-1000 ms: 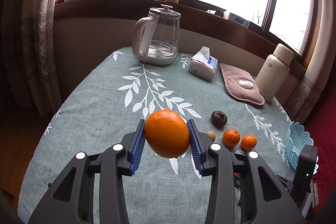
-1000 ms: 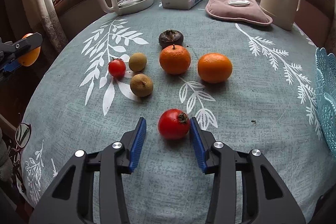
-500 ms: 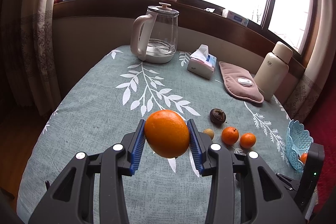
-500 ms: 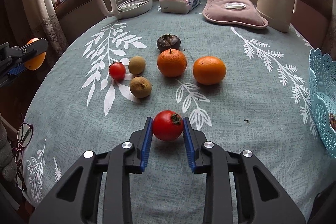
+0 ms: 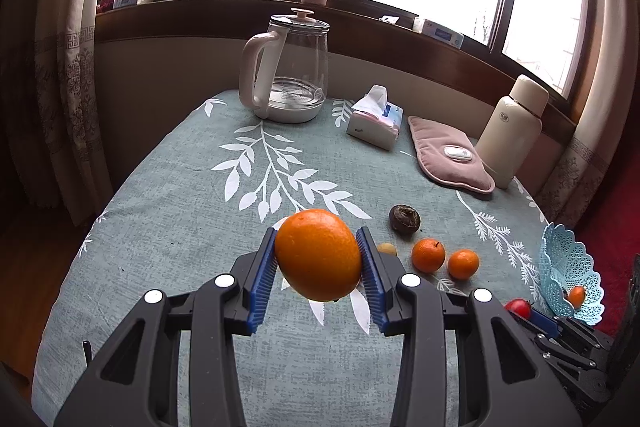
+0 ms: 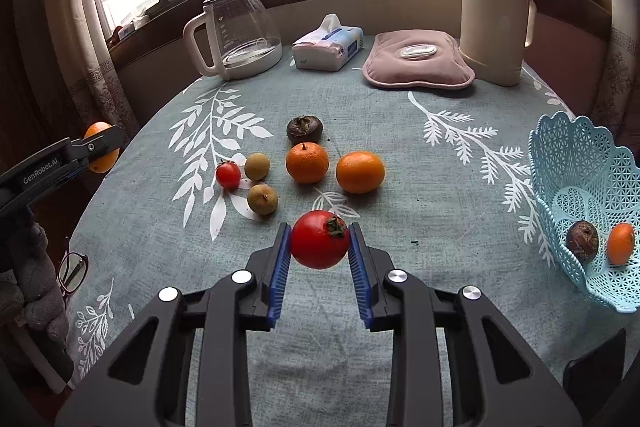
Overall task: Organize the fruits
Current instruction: 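Carry the tomato into the basket and open the right tool while the left holds the orange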
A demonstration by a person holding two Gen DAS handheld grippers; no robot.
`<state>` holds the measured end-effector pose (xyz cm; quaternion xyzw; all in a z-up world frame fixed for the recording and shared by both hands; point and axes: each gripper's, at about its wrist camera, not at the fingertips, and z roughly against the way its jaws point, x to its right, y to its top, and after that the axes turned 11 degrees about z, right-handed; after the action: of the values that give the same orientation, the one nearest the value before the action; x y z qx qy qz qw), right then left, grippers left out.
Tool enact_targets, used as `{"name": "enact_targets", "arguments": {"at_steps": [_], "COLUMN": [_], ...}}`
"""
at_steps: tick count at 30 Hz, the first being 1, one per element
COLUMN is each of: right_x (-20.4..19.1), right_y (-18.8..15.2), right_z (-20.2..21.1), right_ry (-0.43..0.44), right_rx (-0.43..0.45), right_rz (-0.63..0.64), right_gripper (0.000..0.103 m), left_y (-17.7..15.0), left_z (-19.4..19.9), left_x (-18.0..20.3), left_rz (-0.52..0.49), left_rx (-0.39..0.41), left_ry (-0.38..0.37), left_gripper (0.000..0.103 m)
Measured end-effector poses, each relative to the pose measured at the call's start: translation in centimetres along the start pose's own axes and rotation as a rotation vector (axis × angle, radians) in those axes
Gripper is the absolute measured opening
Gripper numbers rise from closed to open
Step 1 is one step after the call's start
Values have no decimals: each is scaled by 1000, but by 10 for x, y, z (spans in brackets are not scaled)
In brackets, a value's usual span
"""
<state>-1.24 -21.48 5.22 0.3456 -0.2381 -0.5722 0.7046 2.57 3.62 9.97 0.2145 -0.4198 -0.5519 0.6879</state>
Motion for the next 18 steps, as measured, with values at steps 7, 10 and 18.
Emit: {"name": "enact_targets", "arguments": {"at_steps": [7, 10, 18], "right_x": [36, 51, 89], "right_y": [-9, -13, -21], "right_z": [30, 38, 58], "right_ry": [-51, -74, -131], "right_rx": [44, 58, 86], "right_rz": [-67, -100, -176], "right_gripper": [30, 30, 30], "left_y": [-7, -10, -18], "left_z": [0, -1, -4], "left_x": [9, 12, 21], "left_rz": [-24, -34, -68], "left_rx": [-8, -12, -24], "left_ry": [-4, -4, 3], "left_gripper": [40, 40, 40]}}
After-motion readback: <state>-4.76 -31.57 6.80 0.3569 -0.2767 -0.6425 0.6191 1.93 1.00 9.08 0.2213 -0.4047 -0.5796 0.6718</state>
